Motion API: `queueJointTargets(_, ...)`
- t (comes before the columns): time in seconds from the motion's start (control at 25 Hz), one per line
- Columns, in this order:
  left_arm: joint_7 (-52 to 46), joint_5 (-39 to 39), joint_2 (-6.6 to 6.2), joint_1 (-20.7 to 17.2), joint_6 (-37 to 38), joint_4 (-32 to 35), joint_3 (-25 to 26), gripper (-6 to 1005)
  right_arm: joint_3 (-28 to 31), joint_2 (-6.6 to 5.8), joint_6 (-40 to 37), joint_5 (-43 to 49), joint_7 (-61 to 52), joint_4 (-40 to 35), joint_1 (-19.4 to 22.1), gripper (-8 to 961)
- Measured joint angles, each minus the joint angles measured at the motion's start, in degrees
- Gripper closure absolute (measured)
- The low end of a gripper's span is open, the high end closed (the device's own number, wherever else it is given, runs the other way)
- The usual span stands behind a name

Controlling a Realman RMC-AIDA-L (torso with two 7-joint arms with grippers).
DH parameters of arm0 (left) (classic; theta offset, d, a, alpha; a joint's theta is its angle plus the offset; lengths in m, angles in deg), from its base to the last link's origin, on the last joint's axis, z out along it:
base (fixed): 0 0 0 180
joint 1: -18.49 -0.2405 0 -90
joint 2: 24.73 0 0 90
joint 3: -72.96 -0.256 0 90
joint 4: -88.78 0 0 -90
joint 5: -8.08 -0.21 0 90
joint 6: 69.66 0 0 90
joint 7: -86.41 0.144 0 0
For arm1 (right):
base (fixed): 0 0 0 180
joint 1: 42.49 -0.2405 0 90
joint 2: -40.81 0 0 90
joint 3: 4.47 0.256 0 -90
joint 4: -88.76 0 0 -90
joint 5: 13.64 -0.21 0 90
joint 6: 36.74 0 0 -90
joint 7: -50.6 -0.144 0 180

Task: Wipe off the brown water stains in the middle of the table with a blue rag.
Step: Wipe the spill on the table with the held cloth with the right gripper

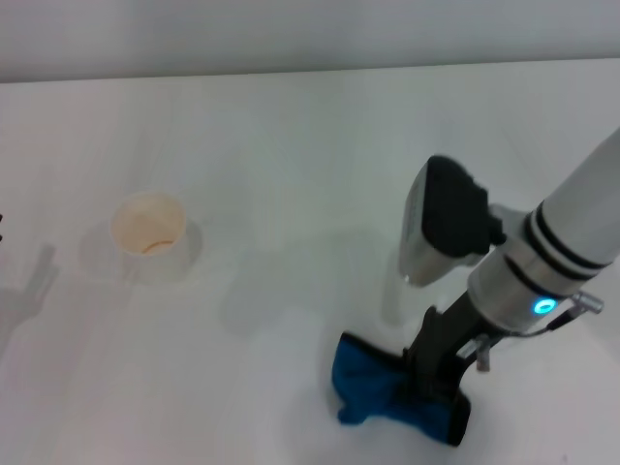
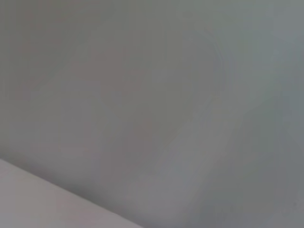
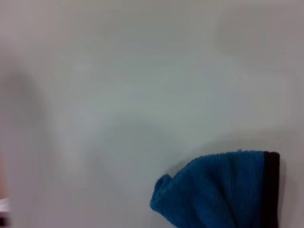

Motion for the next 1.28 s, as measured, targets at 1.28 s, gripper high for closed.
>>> queueJointTargets(1.28, 0.0, 0.48, -0.02, 0.7, 0.06, -0.15, 0.0, 135, -6.31, 0.35, -32.71, -8.02, 0.04, 4.94, -3.29, 852)
